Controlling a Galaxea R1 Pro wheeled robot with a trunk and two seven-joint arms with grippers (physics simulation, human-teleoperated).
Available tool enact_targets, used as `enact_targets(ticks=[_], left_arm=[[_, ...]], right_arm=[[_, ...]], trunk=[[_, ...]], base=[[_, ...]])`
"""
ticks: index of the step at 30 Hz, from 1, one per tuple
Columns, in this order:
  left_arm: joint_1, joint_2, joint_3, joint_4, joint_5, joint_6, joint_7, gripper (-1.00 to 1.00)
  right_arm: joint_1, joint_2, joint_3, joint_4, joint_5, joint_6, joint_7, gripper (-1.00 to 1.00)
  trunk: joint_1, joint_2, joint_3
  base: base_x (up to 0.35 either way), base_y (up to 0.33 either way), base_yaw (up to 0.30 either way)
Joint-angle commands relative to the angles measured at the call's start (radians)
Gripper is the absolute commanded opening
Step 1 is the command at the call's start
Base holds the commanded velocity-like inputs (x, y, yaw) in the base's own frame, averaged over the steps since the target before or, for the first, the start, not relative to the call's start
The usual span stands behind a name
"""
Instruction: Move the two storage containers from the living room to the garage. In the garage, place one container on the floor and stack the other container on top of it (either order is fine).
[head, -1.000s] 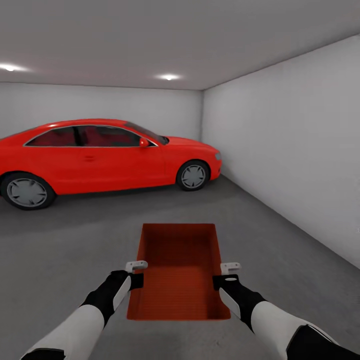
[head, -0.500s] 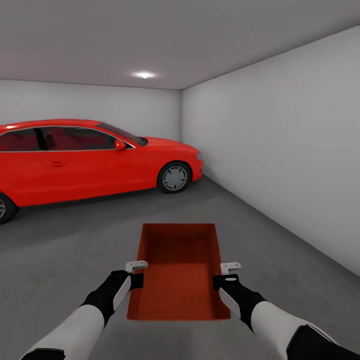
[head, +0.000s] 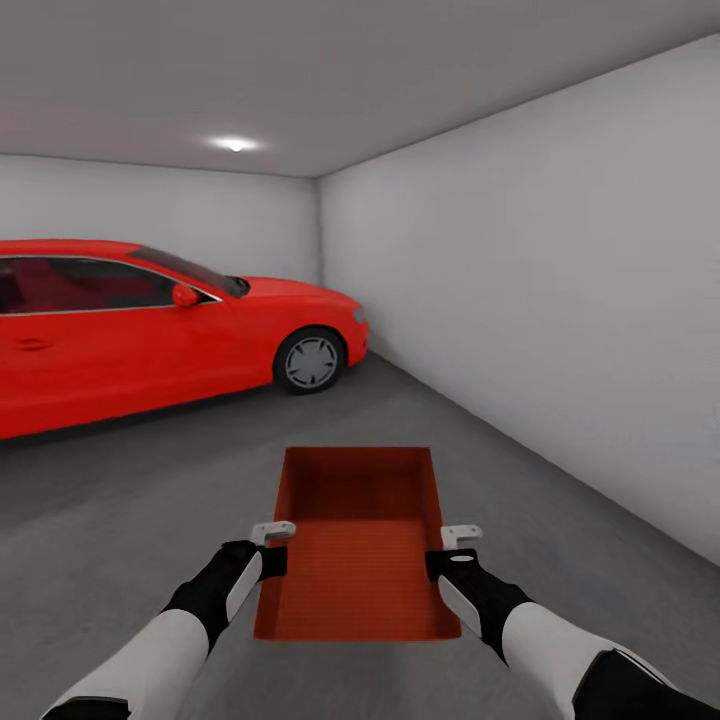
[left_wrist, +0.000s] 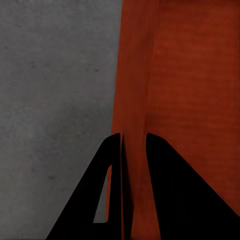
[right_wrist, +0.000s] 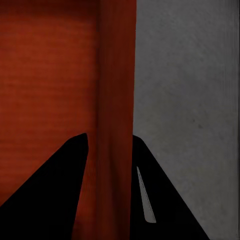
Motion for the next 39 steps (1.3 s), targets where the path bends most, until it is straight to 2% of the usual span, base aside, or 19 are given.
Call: enact_targets(ticks=[1,39], left_arm=[[0.001,-0.002,0.004,0.0,0.016,0.004,0.011,-1.0],[0.001,-0.001,0.004,0.001,0.016,0.004,0.011,-1.0]], right_arm=[[-0.001,0.001,-0.031,-0.003,0.029,-0.002,-0.079,-1.0],[-0.001,0.001,-0.031,-0.003,0.029,-0.002,-0.08,-1.0]], trunk=[[0.001,-0.001,0.0],[0.001,-0.001,0.0]], base=[[0.321,0.0,-0.25],[0.321,0.0,-0.25]])
